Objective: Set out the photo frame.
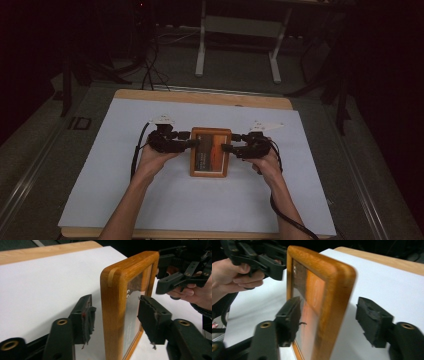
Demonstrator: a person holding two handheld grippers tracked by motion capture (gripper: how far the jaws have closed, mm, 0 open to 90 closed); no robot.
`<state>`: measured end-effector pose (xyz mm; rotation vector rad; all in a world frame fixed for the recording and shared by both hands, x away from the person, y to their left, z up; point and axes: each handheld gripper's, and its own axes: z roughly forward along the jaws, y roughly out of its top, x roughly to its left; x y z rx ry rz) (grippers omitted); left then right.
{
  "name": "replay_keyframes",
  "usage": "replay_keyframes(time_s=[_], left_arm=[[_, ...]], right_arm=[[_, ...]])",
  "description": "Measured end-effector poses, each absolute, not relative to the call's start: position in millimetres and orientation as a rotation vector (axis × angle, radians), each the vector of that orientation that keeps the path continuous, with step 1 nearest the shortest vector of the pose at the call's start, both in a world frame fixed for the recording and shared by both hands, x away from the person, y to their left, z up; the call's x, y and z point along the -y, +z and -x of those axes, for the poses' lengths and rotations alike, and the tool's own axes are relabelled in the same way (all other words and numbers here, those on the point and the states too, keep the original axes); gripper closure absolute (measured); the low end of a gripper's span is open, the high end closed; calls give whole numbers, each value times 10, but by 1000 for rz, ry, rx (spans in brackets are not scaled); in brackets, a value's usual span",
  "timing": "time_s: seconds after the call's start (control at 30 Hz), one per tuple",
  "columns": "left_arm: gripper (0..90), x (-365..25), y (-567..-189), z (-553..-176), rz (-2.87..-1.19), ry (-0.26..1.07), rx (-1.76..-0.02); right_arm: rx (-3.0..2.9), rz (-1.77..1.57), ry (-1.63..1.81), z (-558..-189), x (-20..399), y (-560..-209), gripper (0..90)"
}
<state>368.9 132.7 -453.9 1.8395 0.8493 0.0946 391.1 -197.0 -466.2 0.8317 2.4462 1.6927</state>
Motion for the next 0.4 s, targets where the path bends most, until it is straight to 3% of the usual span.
replay_keyframes(time_s=[0.27, 0.4], left_arm=[[420, -1673, -4594, -3548, -1785, 152, -942], [405, -1842, -4681, -3439, -1810, 248, -1076]], right_arm=[[-2355, -876, 1678, -3789, 2293, -4584, 302], [-2323, -918, 1577, -3736, 2448, -4597, 286]])
